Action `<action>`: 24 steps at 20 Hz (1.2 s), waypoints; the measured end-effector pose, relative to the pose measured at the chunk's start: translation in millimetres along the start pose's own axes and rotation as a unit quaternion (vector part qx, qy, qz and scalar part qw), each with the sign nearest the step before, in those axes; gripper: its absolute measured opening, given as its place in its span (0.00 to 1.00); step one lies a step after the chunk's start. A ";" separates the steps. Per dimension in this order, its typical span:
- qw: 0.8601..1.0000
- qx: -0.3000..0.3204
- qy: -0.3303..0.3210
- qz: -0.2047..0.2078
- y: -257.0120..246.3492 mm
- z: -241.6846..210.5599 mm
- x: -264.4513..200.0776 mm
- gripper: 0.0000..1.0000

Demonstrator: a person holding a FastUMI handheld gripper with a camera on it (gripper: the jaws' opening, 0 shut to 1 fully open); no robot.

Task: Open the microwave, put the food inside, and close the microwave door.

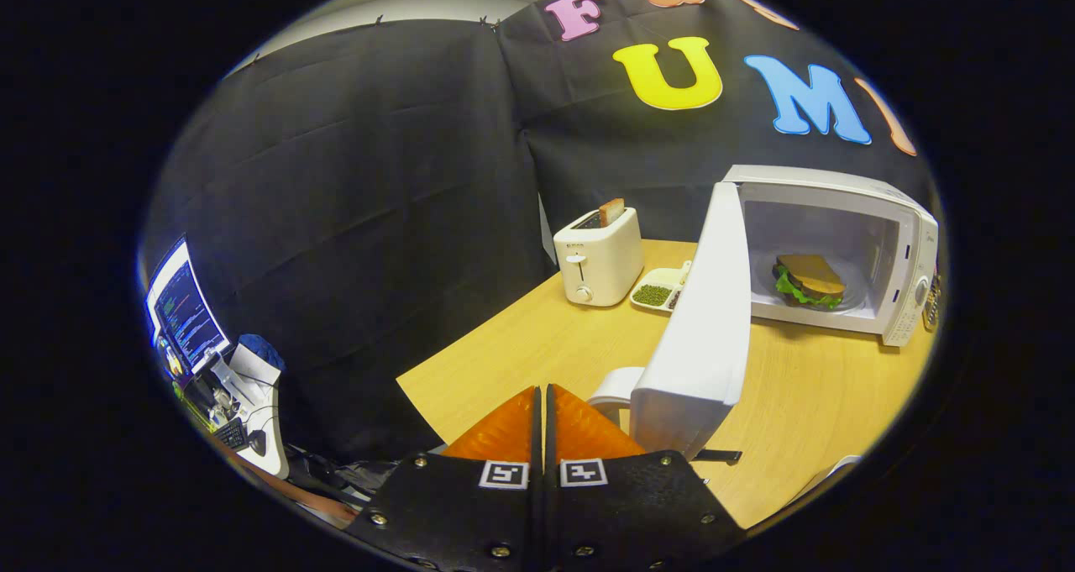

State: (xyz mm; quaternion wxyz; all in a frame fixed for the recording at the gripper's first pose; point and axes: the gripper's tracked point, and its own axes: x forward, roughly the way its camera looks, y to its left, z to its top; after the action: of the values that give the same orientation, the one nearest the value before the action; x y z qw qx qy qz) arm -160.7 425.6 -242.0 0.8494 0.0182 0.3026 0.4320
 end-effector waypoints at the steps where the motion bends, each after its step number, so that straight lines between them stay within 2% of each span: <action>1: 1.000 -0.001 -0.002 -0.004 -4.5 1.5 -4.3 0.00; 6: 0.999 0.004 -0.004 -0.033 -37.9 5.8 -26.9 0.00; 15: 0.993 0.051 -0.005 -0.107 -127.3 7.0 -76.9 0.00; 24: 0.986 0.061 -0.014 -0.158 -208.5 21.0 -97.4 0.00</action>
State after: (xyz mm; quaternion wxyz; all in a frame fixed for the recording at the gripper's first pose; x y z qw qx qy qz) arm -42.0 227.4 -237.2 0.9085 0.0278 0.3151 0.2733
